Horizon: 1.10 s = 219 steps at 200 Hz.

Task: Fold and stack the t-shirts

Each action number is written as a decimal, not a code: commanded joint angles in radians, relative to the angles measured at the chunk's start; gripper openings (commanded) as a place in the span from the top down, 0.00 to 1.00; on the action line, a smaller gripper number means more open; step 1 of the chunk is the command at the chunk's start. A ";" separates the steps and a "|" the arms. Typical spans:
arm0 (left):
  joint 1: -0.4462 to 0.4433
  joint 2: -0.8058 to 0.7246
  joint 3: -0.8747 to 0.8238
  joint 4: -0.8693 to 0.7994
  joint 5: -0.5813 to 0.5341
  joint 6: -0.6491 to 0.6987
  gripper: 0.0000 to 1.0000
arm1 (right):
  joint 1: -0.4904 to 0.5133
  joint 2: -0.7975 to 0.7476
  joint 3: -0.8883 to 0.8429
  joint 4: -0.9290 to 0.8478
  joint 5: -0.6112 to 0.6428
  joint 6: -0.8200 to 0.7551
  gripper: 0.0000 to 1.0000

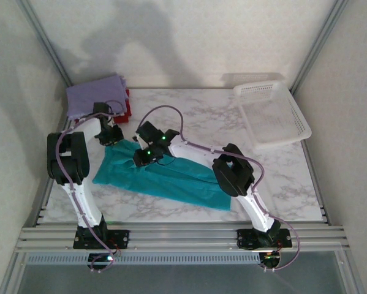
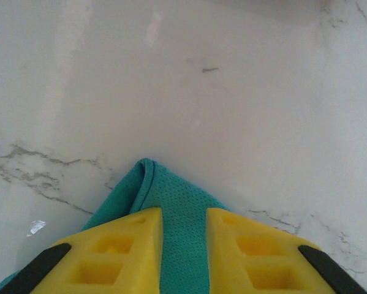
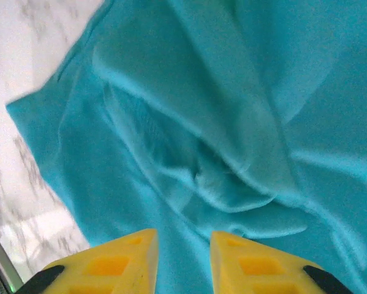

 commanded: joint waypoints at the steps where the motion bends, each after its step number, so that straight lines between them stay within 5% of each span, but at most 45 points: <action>1: 0.011 -0.032 0.020 -0.029 0.015 0.008 0.76 | -0.005 0.060 0.121 -0.048 0.054 0.019 0.68; 132: 0.011 -0.021 -0.005 -0.009 0.023 0.005 0.76 | 0.054 0.205 0.289 -0.218 0.138 -0.028 0.66; 152: 0.011 -0.018 -0.006 -0.007 0.025 0.005 0.76 | 0.055 0.218 0.311 -0.231 0.139 -0.031 0.75; 181: 0.011 -0.011 -0.006 -0.006 0.023 0.003 0.76 | 0.067 0.175 0.268 -0.212 0.150 -0.059 1.00; 219: 0.008 0.005 -0.014 0.004 0.035 0.002 0.77 | 0.084 0.020 0.060 -0.070 0.075 -0.061 1.00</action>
